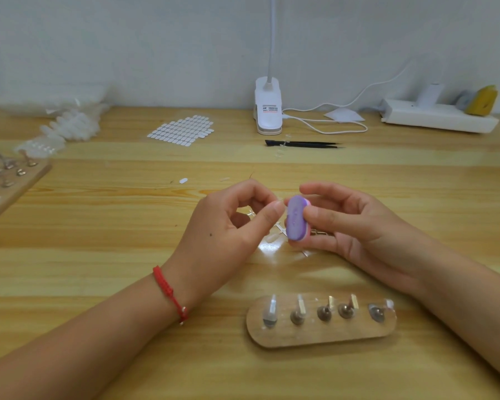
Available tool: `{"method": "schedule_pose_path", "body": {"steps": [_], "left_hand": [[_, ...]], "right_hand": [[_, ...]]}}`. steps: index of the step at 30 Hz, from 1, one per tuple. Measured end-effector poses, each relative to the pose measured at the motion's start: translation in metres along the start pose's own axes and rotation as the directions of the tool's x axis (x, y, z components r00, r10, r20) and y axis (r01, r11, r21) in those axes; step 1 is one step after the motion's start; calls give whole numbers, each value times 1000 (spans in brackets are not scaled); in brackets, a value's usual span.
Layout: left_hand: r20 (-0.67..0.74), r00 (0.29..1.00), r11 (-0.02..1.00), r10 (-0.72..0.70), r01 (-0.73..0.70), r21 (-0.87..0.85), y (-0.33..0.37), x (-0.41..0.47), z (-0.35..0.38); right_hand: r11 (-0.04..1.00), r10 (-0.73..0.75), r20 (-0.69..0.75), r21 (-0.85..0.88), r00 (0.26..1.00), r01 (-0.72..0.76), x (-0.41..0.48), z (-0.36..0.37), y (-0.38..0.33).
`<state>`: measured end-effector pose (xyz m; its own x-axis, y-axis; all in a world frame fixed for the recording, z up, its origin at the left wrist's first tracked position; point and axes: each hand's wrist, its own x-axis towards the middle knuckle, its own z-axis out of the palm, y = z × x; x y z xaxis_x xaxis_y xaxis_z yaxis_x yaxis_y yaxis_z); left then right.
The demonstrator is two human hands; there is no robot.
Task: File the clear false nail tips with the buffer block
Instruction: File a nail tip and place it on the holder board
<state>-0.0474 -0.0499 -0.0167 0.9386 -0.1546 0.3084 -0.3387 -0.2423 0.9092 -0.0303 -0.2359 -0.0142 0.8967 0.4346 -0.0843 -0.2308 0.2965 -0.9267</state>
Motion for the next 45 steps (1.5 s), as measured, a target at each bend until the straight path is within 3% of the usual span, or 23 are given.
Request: {"method": "schedule_pose_path", "body": {"steps": [4, 9, 19, 29, 34, 40, 45], "left_hand": [[16, 1000, 1000, -25, 25, -5, -1, 0, 0], [12, 1000, 1000, -15, 15, 15, -2, -1, -1], [30, 998, 999, -50, 51, -9, -3, 0, -1], [56, 996, 997, -66, 68, -38, -1, -1, -1], [25, 997, 997, -72, 73, -21, -2, 0, -1], [38, 996, 997, -81, 82, -12, -3, 0, 0], [11, 997, 997, -81, 81, 10, -4, 0, 0]], "right_hand": [[998, -17, -44, 62, 999, 20, 0, -1, 0], [999, -31, 3, -19, 1000, 31, 0, 0, 1], [999, -40, -25, -2, 999, 40, 0, 0, 1], [989, -48, -88, 134, 995, 59, 1, 0, 2], [999, -37, -26, 8, 999, 37, 0, 2, 3], [994, -28, -91, 101, 995, 37, 1, -1, 3], [1000, -3, -59, 10, 998, 3, 0, 0, 3]]}}
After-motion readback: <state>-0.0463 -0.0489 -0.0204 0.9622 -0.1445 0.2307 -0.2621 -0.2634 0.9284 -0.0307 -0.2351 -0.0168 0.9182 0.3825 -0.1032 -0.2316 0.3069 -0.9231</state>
